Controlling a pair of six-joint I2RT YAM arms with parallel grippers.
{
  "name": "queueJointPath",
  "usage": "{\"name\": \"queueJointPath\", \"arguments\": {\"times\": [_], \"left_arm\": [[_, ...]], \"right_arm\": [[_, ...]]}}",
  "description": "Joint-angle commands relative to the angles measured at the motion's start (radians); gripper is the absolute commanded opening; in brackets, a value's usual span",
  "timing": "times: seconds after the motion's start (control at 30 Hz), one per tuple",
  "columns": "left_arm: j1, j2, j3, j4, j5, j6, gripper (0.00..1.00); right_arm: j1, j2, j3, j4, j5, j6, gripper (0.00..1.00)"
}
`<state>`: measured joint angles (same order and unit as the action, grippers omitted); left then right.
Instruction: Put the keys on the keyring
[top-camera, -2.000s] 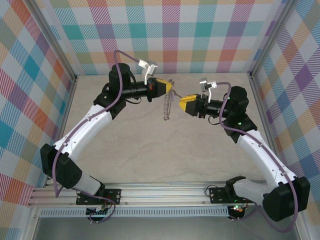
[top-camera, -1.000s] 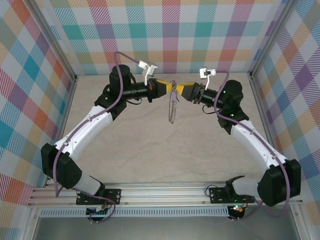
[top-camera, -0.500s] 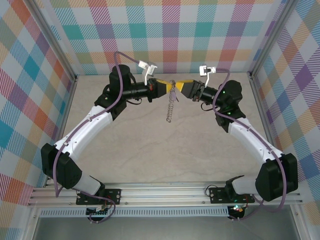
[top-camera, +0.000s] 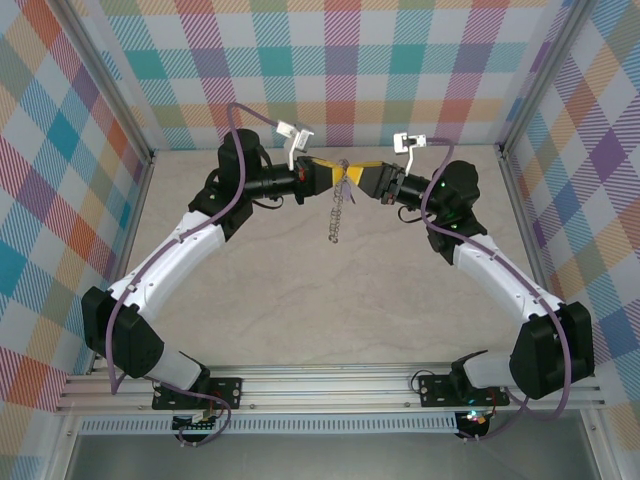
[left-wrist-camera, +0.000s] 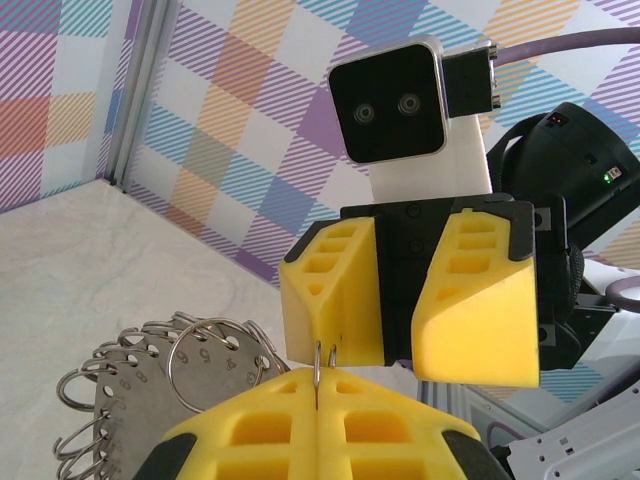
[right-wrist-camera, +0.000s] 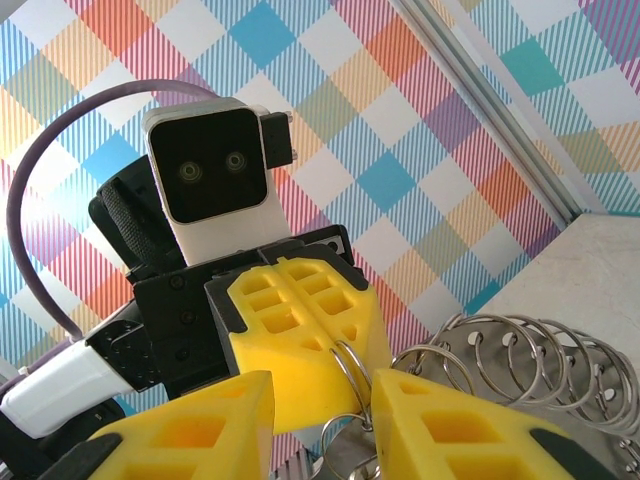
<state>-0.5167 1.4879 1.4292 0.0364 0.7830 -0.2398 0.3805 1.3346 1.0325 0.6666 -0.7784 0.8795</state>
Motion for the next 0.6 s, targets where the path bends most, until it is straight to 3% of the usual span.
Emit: {"name": "queueJointPath", "arguments": {"times": [0.0,0.1,0.23,0.57], "left_arm": [[-0.017,-0.036,0.002,0.060,0.010,-0.006,0.00],[-0.018,-0.035,0.002,0.060,0.009,-0.007,0.00],[-0.019,-0.041,0.002,0.059,0.009,-0.004,0.00],[-0.019,-0.043,-0.003,0.063,0.006,-0.004,0.00]], "right_arm": [[0.018,0.009,0.021,0.046,-0.021,0.001,0.33],[0.018,0.006,0.017,0.032,-0.009,-0.009,0.40],[0.017,-0.005,0.009,-0.006,0.023,-0.041,0.41],[0.017,-0.005,0.009,0.002,0.014,-0.036,0.28]]}}
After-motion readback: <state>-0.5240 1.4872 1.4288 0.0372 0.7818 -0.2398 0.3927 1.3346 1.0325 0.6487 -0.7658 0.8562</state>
